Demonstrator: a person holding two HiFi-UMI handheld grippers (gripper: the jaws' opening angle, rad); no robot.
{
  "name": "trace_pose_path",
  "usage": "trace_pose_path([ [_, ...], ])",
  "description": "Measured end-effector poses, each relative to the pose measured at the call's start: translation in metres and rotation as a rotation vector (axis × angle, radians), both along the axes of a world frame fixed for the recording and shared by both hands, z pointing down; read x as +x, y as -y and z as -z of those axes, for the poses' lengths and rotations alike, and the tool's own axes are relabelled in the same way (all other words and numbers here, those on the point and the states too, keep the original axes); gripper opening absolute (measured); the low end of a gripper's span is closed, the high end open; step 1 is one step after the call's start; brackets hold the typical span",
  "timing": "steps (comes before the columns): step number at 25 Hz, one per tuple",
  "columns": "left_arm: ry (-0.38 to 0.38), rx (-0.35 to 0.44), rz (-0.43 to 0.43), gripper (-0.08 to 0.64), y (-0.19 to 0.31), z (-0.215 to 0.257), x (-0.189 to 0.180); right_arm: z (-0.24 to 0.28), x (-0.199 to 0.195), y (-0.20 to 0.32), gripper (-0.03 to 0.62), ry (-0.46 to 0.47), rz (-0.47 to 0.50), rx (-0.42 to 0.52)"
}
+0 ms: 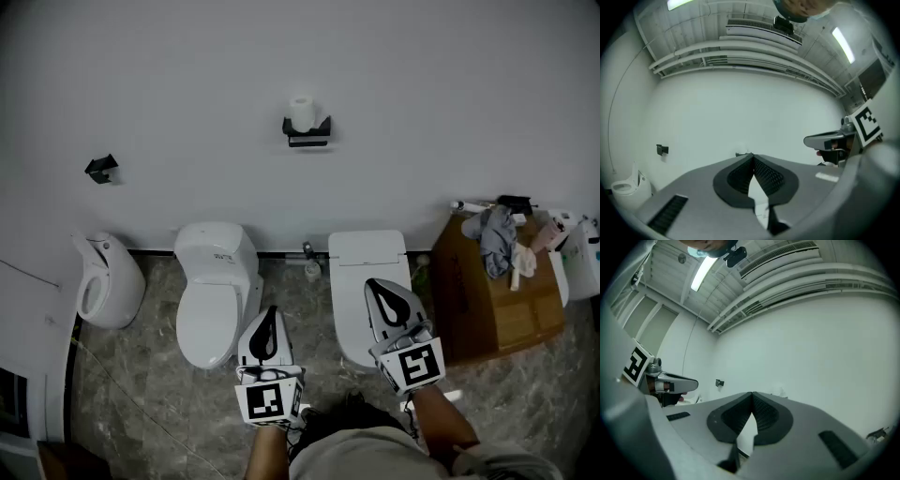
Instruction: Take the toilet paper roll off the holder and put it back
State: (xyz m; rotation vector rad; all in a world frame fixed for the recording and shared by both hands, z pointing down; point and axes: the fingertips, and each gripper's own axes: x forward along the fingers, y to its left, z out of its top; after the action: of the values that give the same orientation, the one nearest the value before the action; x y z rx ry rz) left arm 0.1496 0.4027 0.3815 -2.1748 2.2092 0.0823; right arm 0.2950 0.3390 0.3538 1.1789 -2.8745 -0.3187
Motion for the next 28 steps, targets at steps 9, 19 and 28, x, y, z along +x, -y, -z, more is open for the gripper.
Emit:
trace_pose_path([
  [9, 0.004, 0.0, -0.027, 0.003, -0.013, -0.009, -0.029, 0.001, -0.02, -0.016, 0.006, 0.0, -0.02, 0.065],
  [19, -0.007, -0.001, -0.052, 0.003, -0.034, -0.013, -0.068, 0.002, -0.064, -0.034, 0.008, 0.013, 0.0, 0.062],
  [28, -0.034, -0.021, -0.064, 0.003, -0.005, -0.032, -0.098, -0.014, -0.091, 0.001, 0.006, 0.01, -0.023, 0.045],
])
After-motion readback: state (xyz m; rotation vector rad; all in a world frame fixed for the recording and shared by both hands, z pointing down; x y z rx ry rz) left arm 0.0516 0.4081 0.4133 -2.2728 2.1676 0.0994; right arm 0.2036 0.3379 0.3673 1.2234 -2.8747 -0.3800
